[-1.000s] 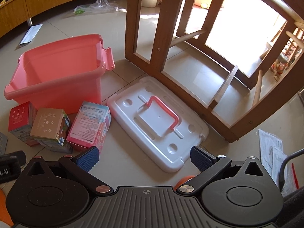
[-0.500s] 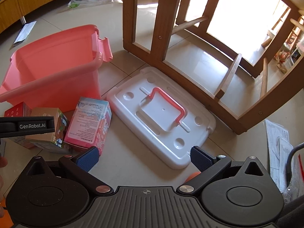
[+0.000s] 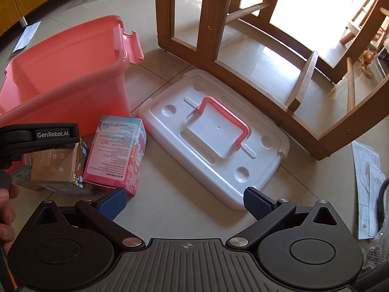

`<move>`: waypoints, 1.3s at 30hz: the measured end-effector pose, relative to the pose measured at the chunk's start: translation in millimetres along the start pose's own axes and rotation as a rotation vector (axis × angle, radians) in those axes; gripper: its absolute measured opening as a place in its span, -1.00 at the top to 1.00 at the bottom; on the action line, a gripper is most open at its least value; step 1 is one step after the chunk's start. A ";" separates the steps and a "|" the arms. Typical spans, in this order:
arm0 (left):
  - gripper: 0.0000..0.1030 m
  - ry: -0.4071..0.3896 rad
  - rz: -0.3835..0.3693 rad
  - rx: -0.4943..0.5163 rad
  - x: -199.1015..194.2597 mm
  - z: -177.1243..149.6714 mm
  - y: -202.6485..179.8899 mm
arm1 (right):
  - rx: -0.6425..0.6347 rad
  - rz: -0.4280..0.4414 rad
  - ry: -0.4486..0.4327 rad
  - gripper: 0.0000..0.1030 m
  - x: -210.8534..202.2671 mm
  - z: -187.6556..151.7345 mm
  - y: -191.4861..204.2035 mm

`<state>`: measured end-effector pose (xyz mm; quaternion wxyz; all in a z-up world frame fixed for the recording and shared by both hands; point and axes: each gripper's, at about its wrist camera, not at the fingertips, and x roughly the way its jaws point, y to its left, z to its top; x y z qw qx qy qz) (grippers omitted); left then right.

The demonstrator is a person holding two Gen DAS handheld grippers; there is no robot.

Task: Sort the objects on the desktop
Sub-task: 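Lower the left tool onto the brown kraft box and close it, then lift the brown kraft box with the left tool over the pink bin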

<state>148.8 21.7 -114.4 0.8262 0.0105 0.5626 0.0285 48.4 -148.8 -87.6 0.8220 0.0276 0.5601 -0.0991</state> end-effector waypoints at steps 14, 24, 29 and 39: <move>-0.97 0.025 0.116 0.123 7.0 -9.3 -21.1 | 0.025 0.016 0.006 -0.98 1.1 1.8 -4.6; -0.94 0.113 0.085 0.040 2.2 -10.9 -35.6 | 0.033 0.011 0.016 -0.98 2.6 2.3 -5.7; -0.93 0.131 0.099 -0.007 10.0 -13.4 -20.0 | 0.023 0.010 0.009 -0.98 1.6 1.9 -4.7; -0.44 0.085 0.011 -0.062 25.2 -10.1 -7.2 | 0.008 0.005 0.012 -0.98 2.5 0.2 -1.7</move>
